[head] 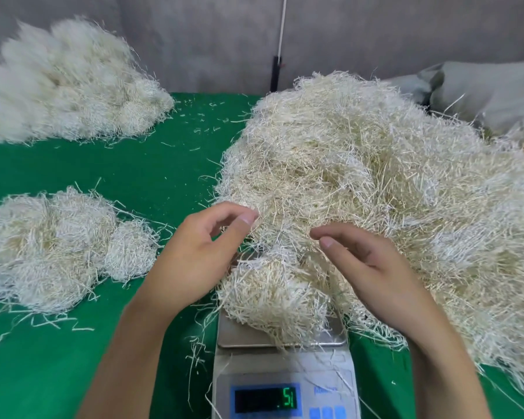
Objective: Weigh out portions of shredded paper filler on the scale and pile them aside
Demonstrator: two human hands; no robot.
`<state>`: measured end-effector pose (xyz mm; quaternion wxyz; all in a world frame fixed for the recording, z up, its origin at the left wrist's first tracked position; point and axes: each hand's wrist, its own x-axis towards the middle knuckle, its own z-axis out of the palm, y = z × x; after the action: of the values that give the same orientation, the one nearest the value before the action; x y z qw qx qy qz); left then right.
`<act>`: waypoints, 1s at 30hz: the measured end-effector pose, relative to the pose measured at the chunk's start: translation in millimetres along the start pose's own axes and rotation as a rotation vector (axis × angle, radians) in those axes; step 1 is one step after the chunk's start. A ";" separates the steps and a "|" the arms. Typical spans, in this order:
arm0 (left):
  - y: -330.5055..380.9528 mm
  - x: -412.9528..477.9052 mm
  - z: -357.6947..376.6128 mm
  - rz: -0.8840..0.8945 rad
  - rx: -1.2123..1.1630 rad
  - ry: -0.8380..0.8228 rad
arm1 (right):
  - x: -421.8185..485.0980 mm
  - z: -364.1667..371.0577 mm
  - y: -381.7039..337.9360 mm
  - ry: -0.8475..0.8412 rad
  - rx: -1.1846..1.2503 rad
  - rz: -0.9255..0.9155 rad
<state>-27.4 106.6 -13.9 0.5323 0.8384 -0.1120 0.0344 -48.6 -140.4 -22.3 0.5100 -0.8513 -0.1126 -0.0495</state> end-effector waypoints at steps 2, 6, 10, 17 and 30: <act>0.9 7.5 -9.4 -0.004 0.014 0.036 | 1.2 -3.0 0.6 0.068 0.032 -0.002; 7.8 33.5 -24.7 -0.003 0.048 0.128 | 8.5 -14.5 6.2 0.219 0.073 0.042; 15.9 63.2 -22.8 0.034 0.106 0.064 | 26.7 -28.2 7.4 0.277 0.052 0.100; 0.7 132.2 2.4 -0.035 0.440 -0.231 | 95.9 -27.9 15.5 0.042 -0.526 0.079; -30.8 170.9 41.8 0.000 0.507 -0.377 | 159.1 -0.4 38.1 -0.015 -0.820 -0.088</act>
<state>143.1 55.7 -29.0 0.2761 0.9360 -0.1967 -0.0950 114.9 -135.6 -23.1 0.1251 -0.9787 -0.1237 -0.1060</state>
